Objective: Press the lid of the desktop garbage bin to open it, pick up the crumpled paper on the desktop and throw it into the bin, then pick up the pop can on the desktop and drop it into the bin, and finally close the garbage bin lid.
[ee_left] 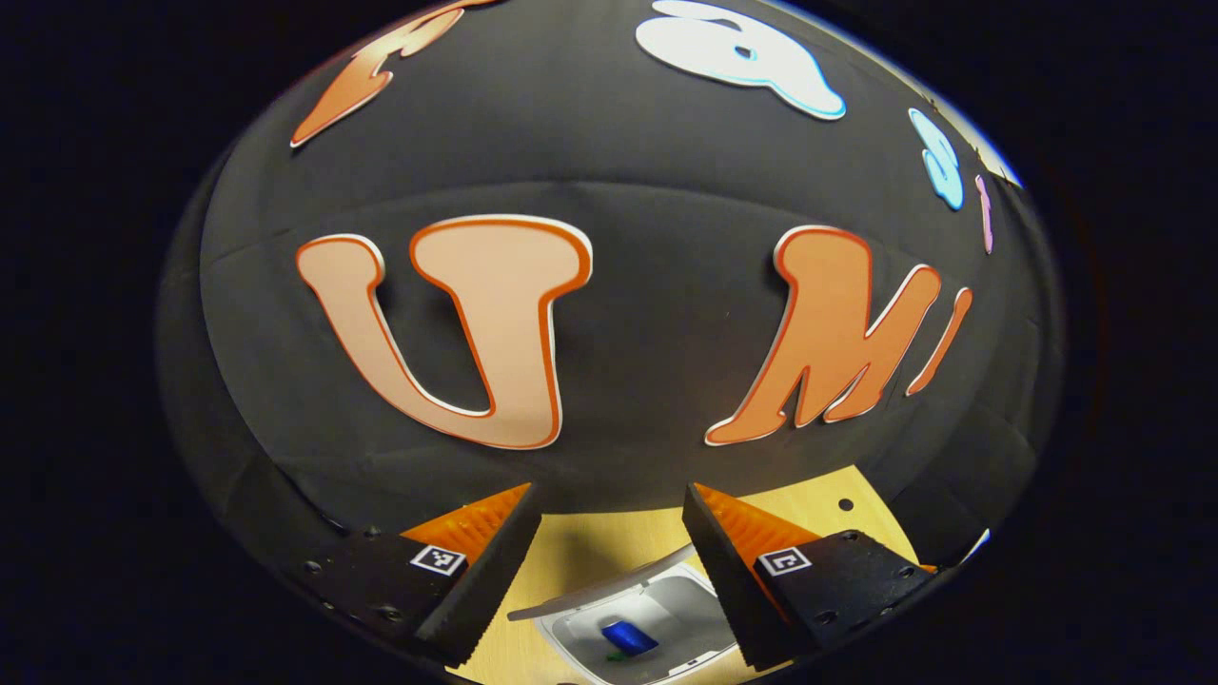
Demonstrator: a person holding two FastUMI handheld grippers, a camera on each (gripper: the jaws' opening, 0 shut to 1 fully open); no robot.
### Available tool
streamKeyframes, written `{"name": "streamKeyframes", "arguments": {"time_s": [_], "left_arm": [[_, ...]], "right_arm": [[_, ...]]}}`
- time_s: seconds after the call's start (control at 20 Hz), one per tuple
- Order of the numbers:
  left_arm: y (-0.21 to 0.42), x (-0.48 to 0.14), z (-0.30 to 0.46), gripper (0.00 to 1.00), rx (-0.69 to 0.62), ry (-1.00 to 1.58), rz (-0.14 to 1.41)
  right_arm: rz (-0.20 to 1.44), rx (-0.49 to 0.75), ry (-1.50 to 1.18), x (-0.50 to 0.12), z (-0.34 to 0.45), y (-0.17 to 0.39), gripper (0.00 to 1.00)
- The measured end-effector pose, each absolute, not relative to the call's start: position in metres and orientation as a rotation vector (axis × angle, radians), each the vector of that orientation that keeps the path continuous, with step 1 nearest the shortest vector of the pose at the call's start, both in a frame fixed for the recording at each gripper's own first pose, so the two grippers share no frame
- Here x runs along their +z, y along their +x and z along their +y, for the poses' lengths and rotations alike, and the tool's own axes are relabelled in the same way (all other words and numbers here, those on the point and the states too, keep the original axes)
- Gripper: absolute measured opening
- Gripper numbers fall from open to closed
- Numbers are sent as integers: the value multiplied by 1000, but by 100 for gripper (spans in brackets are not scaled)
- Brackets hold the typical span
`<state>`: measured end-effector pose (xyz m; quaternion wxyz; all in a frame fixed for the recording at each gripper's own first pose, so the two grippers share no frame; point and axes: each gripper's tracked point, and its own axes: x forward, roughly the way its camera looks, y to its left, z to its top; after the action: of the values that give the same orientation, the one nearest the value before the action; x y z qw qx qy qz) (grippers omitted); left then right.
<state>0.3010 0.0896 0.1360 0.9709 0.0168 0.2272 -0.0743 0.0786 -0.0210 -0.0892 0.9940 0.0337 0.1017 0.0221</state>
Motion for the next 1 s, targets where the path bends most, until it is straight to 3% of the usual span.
{"name": "streamKeyframes", "arguments": {"time_s": [0.25, 0.4, 1.0], "left_arm": [[296, 96, 80, 96, -213, -19, 590], [289, 75, 92, 96, -173, -42, 642], [212, 25, 53, 97, -277, -3, 728]], "right_arm": [[217, 32, 69, -93, -28, 77, 96], [232, 41, 88, -97, -27, 77, 96], [251, 92, 96, -98, -17, 72, 96]]}}
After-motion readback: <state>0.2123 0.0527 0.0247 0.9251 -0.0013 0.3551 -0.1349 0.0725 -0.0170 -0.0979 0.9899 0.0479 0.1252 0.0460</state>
